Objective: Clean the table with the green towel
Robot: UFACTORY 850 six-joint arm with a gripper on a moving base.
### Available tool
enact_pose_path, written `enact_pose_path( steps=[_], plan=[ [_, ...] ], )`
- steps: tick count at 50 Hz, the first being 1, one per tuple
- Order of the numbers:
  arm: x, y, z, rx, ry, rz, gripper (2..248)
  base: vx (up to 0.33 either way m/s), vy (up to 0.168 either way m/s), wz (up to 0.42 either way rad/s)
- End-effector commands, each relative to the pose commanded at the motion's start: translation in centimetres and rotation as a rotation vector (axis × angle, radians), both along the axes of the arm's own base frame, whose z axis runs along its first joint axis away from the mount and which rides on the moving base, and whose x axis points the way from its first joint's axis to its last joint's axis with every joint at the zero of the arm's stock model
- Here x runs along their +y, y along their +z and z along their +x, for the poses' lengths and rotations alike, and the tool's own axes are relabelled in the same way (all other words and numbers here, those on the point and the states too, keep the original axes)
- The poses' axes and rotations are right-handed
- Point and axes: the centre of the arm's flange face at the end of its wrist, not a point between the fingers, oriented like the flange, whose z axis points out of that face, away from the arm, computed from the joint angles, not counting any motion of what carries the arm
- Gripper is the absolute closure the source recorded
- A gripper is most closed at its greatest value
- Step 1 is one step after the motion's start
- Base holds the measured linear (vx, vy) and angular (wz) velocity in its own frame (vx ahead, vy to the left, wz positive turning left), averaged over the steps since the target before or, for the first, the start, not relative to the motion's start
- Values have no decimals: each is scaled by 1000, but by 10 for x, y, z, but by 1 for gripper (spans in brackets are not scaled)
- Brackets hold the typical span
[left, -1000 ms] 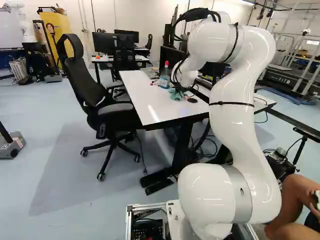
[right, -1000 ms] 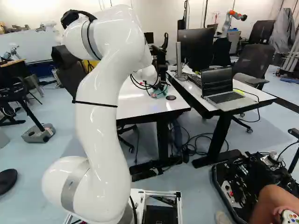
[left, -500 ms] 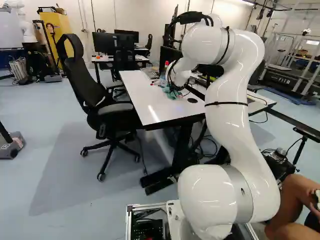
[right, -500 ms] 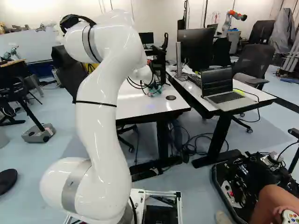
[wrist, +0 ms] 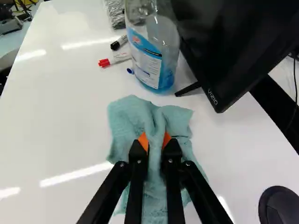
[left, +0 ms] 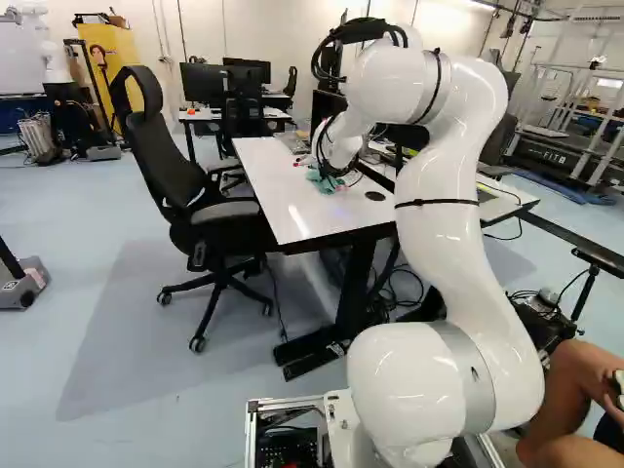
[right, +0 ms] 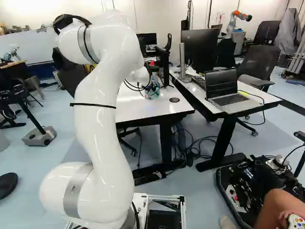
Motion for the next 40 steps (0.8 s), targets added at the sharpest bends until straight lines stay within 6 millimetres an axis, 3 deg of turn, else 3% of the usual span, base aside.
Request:
enact_pose_path(
  steps=[17, 40],
  plan=[
    [17, 3, -25, 23, 24, 0, 201, 0, 0, 0],
    [1, 7, -59, 49, -2, 2, 201, 0, 0, 0]
  ],
)
